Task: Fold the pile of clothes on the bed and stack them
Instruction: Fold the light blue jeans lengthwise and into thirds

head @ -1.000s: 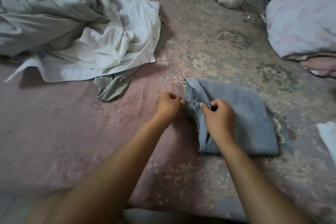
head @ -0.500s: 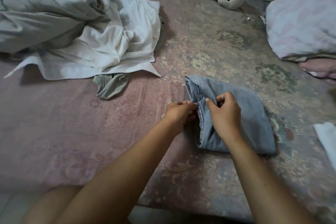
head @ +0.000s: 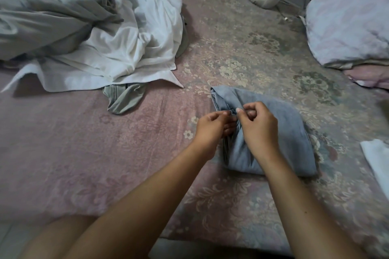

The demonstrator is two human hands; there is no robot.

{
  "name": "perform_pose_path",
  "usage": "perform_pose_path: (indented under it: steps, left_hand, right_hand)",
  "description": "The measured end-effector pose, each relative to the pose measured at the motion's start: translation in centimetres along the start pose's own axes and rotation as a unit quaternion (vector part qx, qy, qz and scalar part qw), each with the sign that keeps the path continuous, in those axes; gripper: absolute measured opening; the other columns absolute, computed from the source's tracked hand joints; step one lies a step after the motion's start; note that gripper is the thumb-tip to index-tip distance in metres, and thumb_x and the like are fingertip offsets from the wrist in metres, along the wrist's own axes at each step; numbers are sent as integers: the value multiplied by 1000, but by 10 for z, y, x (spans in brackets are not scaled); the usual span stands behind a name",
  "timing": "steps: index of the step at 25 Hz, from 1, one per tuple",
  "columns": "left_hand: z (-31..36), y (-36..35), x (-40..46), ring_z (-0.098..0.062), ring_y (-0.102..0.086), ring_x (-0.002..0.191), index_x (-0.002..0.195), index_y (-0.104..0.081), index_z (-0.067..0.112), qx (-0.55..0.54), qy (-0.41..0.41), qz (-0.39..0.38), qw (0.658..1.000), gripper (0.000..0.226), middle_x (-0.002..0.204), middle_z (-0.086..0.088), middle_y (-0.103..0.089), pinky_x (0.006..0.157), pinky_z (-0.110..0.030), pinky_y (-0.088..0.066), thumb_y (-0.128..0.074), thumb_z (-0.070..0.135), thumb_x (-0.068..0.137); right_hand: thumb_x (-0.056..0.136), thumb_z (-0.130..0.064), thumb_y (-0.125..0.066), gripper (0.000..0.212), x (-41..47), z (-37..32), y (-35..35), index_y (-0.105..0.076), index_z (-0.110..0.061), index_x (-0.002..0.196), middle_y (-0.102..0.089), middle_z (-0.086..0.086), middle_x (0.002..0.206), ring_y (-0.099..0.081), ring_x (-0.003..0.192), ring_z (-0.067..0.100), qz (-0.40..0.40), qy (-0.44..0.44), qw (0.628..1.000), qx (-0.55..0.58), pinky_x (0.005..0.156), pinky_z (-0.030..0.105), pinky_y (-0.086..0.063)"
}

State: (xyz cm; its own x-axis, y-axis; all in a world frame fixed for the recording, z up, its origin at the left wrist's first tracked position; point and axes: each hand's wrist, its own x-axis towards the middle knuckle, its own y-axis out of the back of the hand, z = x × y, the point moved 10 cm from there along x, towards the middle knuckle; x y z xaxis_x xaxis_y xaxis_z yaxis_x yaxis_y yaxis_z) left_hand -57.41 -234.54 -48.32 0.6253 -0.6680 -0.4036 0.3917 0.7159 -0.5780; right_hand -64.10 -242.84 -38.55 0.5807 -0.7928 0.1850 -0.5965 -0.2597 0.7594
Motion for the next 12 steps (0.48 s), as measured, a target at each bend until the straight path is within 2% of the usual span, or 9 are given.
perform_pose_path:
  steps: [3,5,7,8,9,10,11,12]
  left_hand:
    - [-3,-6,6,-13,-51,64,77,-56,13,17,48,-37,998,32,72,-5,-54,64,-24,-45,-48,37,97]
    - [-1,0,11,-12,-48,56,69,-54,14,64,45,-4,997,33,61,-1,-51,57,-22,-42,-54,36,94]
    - [-1,5,18,-12,-47,50,66,-53,11,57,40,36,997,31,53,-1,-50,49,-21,-41,-56,21,95]
    - [-2,6,21,-13,-47,47,65,-52,10,40,46,43,997,31,48,0,-49,46,-19,-42,-55,15,96]
    - [-2,5,24,-13,-49,45,65,-52,9,16,53,39,998,31,46,0,-50,44,-18,-44,-53,13,96]
    - [-2,2,26,-12,-53,46,68,-54,8,-10,61,28,998,30,49,-1,-53,46,-19,-48,-51,11,97]
    - [-3,-1,29,-13,-57,50,72,-56,7,-21,67,17,997,26,55,-3,-57,50,-22,-52,-50,10,97]
    - [-5,0,33,-14,-59,55,74,-58,6,-2,69,16,998,24,60,-5,-59,51,-24,-53,-51,9,97]
  right_hand:
    - [95,-19,-56,20,-2,2,-12,-70,-9,104,-67,3,96,-57,86,10,-42,19,998,37,70,15,-36]
    - [93,-14,-57,24,-11,4,-19,-68,-6,113,-62,10,103,-56,93,17,-46,51,997,20,77,15,-38]
    - [86,-18,-61,34,-25,3,-21,-66,-7,118,-56,18,111,-54,103,35,0,115,991,-69,86,35,-45]
    - [83,-21,-61,44,-32,4,-26,-61,-8,125,-51,22,123,-49,113,41,5,136,984,-112,92,45,-45]
    - [84,-22,-61,55,-39,7,-36,-50,-10,136,-41,24,139,-39,127,42,-20,135,980,-147,100,52,-38]
    - [85,-17,-60,64,-46,13,-46,-36,-12,145,-26,21,152,-26,139,38,-49,124,976,-170,107,53,-29]
    - [86,-10,-56,70,-52,15,-50,-26,-10,149,-17,17,156,-18,143,34,-55,119,973,-190,110,53,-25]
    - [84,-4,-52,69,-56,15,-51,-26,-6,148,-19,17,156,-20,143,33,-36,127,968,-215,108,55,-28]
